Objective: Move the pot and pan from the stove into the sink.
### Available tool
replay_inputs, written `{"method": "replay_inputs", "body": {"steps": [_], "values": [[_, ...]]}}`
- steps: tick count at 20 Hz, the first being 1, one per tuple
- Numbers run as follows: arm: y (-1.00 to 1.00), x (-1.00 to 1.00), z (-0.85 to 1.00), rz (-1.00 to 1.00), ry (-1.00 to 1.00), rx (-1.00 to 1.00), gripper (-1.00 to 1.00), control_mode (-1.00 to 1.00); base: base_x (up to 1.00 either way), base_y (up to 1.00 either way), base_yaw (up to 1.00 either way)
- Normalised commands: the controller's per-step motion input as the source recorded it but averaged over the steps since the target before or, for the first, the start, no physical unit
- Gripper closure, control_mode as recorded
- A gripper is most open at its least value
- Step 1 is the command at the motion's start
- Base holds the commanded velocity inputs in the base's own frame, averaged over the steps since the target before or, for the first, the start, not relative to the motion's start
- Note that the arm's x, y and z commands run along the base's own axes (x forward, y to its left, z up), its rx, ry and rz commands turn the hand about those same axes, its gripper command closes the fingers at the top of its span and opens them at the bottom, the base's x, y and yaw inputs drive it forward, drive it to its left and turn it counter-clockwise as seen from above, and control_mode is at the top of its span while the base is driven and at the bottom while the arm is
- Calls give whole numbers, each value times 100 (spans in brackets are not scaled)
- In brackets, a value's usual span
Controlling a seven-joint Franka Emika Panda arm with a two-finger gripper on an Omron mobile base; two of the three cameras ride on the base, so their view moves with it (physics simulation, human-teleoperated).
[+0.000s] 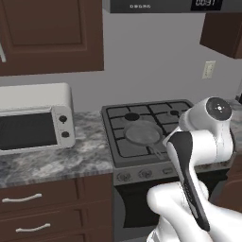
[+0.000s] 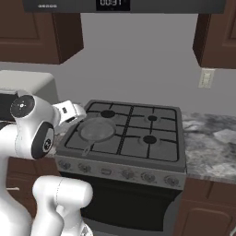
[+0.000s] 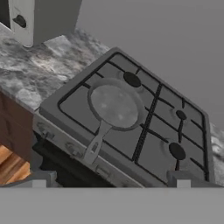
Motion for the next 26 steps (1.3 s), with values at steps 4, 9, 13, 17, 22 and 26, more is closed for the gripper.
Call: {"method": "replay_inputs", "body": {"steps": [4,9,13,17,22,26], "values": [[0,1,-15,0,9,13,-100,-100,0,0,0],[0,14,-29,0,18,12,-100,-100,0,0,0],[8,11,-27,-2,14,3,-100,-100,0,0,0],[6,8,-12,-2,6,0,-100,-100,0,0,0],[0,1,-1,0,0,0,-100,-100,0,0,0],[2,7,-16,-11,0,0,-100,-100,0,0,0]]}}
